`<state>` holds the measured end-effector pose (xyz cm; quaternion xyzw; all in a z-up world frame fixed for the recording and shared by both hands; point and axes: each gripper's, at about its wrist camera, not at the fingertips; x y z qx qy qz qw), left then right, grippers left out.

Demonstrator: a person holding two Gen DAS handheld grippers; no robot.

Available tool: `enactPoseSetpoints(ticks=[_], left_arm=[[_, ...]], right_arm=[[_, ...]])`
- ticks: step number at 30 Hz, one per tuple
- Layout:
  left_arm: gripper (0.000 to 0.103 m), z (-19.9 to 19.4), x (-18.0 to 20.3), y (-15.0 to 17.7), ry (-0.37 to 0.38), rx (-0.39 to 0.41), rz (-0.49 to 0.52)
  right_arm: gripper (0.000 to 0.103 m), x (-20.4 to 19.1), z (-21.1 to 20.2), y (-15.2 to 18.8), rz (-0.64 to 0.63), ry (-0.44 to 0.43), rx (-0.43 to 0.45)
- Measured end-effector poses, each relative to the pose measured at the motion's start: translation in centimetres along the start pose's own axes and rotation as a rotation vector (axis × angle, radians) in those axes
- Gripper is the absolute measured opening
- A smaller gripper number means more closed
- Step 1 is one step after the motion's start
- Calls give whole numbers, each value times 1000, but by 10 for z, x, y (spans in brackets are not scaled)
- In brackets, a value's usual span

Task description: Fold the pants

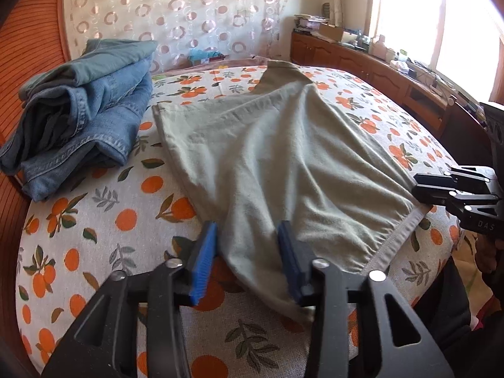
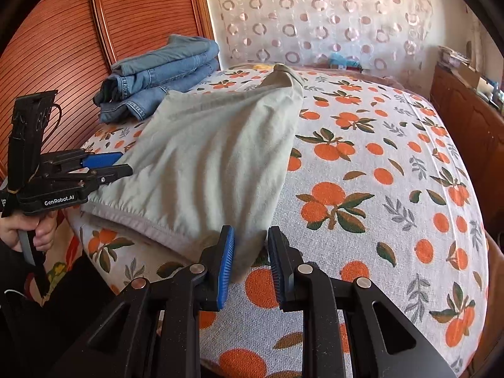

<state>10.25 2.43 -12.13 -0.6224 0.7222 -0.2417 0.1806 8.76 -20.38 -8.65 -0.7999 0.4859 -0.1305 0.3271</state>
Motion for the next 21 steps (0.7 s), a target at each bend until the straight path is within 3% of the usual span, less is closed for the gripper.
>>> enactPoseSetpoints(ticks=[18, 21], left_arm=[[48, -29, 11, 37, 18, -9, -58], [48, -33, 9, 40, 53, -13, -100]], right_arm=[[24, -4, -3, 12, 7, 35, 41], [24, -4, -5, 12, 20, 42, 40]])
Point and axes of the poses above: each gripper's, at about its wrist camera, not at the fingertips, and z roughly the way its jaws point, x to its right, y to its underside, and after that the axes turned 7 degrees about -x, right-handed
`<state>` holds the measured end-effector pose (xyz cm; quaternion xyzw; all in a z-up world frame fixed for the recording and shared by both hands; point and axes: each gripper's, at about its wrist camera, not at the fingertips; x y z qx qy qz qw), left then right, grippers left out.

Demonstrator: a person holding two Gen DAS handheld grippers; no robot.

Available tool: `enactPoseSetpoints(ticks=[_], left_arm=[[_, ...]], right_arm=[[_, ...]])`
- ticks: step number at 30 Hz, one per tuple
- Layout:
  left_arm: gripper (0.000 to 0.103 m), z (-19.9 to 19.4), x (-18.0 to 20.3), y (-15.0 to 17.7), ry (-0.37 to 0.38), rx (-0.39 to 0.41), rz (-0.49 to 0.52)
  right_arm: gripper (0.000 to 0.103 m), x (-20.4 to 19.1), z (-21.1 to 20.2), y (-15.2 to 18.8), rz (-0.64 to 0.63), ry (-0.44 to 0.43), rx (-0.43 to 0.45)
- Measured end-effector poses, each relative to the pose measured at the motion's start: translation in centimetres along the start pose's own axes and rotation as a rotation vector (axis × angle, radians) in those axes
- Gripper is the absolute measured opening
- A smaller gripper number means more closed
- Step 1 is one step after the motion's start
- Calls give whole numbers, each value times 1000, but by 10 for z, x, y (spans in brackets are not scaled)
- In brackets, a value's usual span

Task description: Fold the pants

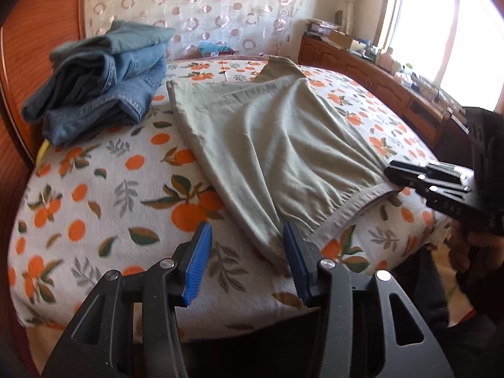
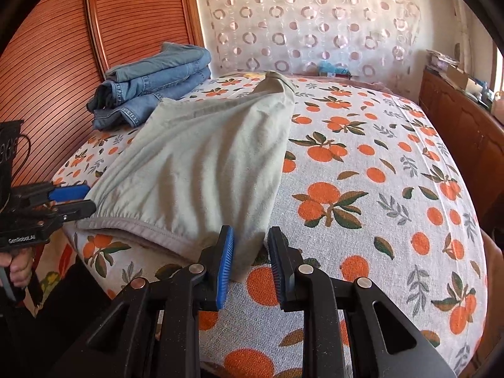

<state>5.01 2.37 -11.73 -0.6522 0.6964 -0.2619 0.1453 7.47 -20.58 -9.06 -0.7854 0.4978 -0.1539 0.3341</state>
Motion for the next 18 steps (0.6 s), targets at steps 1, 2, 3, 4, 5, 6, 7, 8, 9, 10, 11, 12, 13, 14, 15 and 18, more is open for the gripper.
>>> enactPoseSetpoints(ticks=[1, 2, 3, 4, 5, 6, 7, 8, 9, 10, 11, 12, 13, 14, 15, 18], left_arm=[[48, -1, 1, 1, 11, -1, -4], [48, -3, 3, 3, 19, 7, -6], [48, -5, 5, 3, 28, 15, -7], [48, -6, 6, 4, 40, 21, -7], [48, -7, 8, 5, 52, 24, -7], [48, -6, 11, 5, 63, 21, 0], [48, -4, 13, 5, 62, 14, 7], [48, -1, 15, 5, 53, 6, 12], [48, 2, 16, 5, 47, -2, 10], [48, 2, 17, 6, 46, 8, 9], [48, 2, 17, 5, 46, 8, 5], [48, 2, 17, 6, 45, 10, 1], [48, 2, 17, 6, 45, 12, -4], [48, 1, 17, 7, 43, 17, -11], [48, 1, 18, 9, 41, 26, -17], [45, 0, 22, 14, 23, 37, 0]], right_arm=[[24, 0, -1, 0, 2, 0, 3], [24, 0, -3, 1, 6, -2, 5], [24, 0, -5, 1, 11, -5, 11], [24, 0, -7, 1, 14, -9, 16], [24, 0, -9, 2, 16, -10, 19], [24, 0, -11, 3, 19, -11, 23], [24, 1, -12, 3, 23, -14, 25], [24, 0, -13, 4, 26, -20, 24], [24, 1, -14, 4, 28, -28, 21], [24, 1, -14, 5, 28, -32, 18], [24, 0, -14, 5, 26, -33, 19], [24, -1, -14, 5, 24, -33, 19], [24, -2, -14, 6, 21, -33, 15], [24, -3, -13, 6, 18, -34, 11], [24, -4, -13, 7, 16, -35, 7], [25, -5, -10, 7, 19, -30, 3]])
Point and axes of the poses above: each gripper's, at about its wrist camera, not at the fingertips, and z roughly the way its jaws point, x to its right, y to its underside, and after that the axes turned 7 degrees about -x, right-handed
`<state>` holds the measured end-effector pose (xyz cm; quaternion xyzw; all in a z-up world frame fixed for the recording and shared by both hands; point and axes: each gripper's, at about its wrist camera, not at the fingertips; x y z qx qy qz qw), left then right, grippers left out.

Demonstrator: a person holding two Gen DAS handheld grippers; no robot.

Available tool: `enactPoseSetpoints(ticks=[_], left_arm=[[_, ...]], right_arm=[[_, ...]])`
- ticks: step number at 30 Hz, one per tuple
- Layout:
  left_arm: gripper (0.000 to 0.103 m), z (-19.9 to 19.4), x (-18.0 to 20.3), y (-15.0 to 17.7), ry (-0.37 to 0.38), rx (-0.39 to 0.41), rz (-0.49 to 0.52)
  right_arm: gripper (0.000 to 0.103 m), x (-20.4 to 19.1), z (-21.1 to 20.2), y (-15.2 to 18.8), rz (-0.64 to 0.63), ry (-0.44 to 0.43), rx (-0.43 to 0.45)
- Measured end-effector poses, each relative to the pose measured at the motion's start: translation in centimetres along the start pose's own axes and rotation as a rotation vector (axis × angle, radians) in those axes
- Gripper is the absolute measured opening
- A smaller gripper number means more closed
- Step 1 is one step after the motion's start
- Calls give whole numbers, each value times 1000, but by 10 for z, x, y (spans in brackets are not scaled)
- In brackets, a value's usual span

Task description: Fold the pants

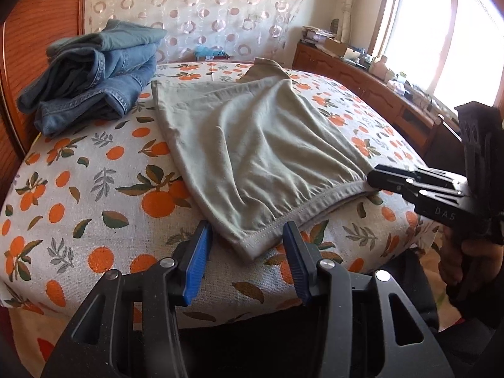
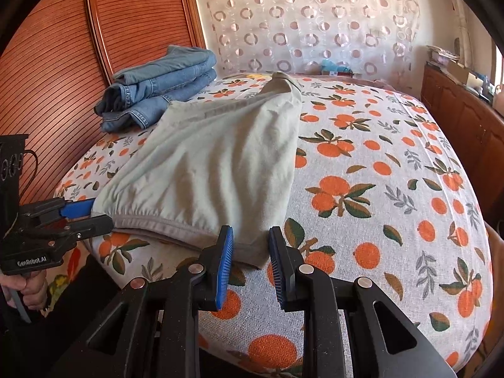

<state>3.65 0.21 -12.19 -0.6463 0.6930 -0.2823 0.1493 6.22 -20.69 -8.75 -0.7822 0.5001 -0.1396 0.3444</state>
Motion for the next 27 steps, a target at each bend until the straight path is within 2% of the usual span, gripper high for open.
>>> enactPoseSetpoints(ticks=[1, 7, 22, 23, 26, 27], left_arm=[[38, 0, 0, 1, 1, 0, 4], [19, -2, 0, 4, 8, 4, 14], [13, -2, 0, 5, 25, 10, 30], [13, -2, -1, 5, 29, 11, 26], [12, -3, -1, 6, 29, 11, 29], [11, -4, 1, 6, 27, 8, 32]], right_arm=[[26, 0, 0, 0, 2, -1, 0], [32, 1, -2, 5, 4, -5, -12], [35, -4, -1, 8, -39, 6, -7], [32, -4, -1, 8, -41, 3, -4], [10, -3, -2, 10, -47, -2, 16], [10, -1, -4, 11, -44, -10, 27]])
Point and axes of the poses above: each gripper's, at about its wrist camera, not at the fingertips, and z roughly the way its jaws point, x to its right, y to its underside, and after that the axes turned 7 degrees about -x, right-handed
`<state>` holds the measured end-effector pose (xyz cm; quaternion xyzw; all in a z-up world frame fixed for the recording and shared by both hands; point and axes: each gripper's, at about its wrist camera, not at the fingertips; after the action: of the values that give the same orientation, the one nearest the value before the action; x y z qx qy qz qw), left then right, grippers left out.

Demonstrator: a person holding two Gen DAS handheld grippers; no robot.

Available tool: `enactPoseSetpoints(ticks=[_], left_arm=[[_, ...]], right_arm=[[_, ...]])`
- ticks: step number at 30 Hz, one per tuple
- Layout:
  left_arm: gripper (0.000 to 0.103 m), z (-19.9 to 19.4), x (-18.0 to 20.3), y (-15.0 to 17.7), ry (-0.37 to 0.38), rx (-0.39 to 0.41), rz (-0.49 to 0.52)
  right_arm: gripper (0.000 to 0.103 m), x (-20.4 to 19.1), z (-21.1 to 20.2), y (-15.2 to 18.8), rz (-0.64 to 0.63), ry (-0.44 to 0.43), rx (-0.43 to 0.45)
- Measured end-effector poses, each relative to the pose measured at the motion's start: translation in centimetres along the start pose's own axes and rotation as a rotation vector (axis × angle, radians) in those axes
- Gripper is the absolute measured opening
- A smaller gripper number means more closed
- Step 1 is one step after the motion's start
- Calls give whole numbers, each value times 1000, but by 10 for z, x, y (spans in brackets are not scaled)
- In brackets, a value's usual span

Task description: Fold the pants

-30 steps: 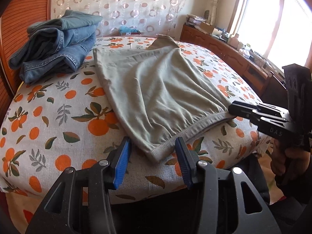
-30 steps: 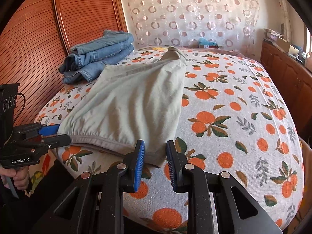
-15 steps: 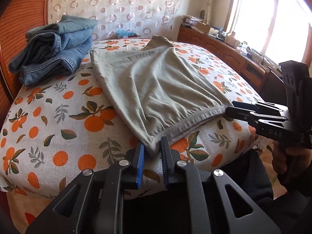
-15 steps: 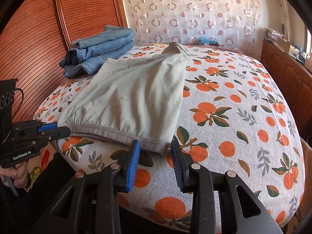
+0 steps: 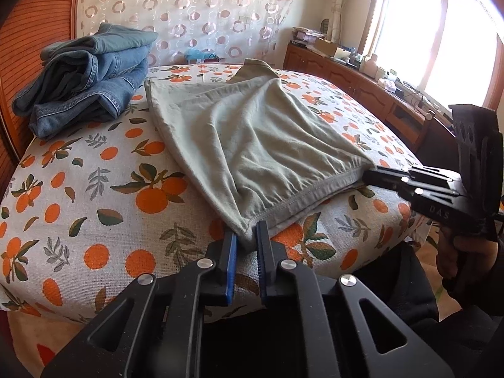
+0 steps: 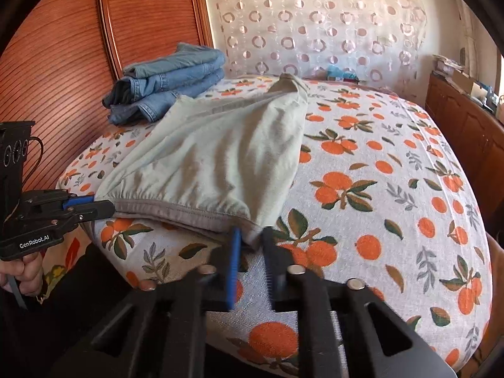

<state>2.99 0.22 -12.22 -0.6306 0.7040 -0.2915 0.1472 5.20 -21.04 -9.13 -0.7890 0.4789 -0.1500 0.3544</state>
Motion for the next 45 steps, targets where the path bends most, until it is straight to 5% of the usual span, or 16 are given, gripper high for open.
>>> enactPoseSetpoints(ticks=[12, 19, 33, 45], left_arm=[[8, -29, 8, 3, 30, -12, 14], [8, -26, -5, -35, 28, 36, 14], [8, 25, -56, -136, -46, 64, 13], [9, 52, -73, -167, -97, 26, -21]], right_arm=[[8, -5, -32, 6, 12, -65, 26], [8, 2, -33, -38, -12, -72, 78], [8, 22, 50, -133, -39, -38, 31], [10, 31, 104, -178, -10, -23, -20]])
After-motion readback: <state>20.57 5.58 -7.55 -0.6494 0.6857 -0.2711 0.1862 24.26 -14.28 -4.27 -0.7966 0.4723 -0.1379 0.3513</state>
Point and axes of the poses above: each gripper's, at about its wrist camera, not at the fingertips, and z roughly the way its jaws point, x to its right, y to its underside, and after that the axes turned 7 degrees about -x, right-handed
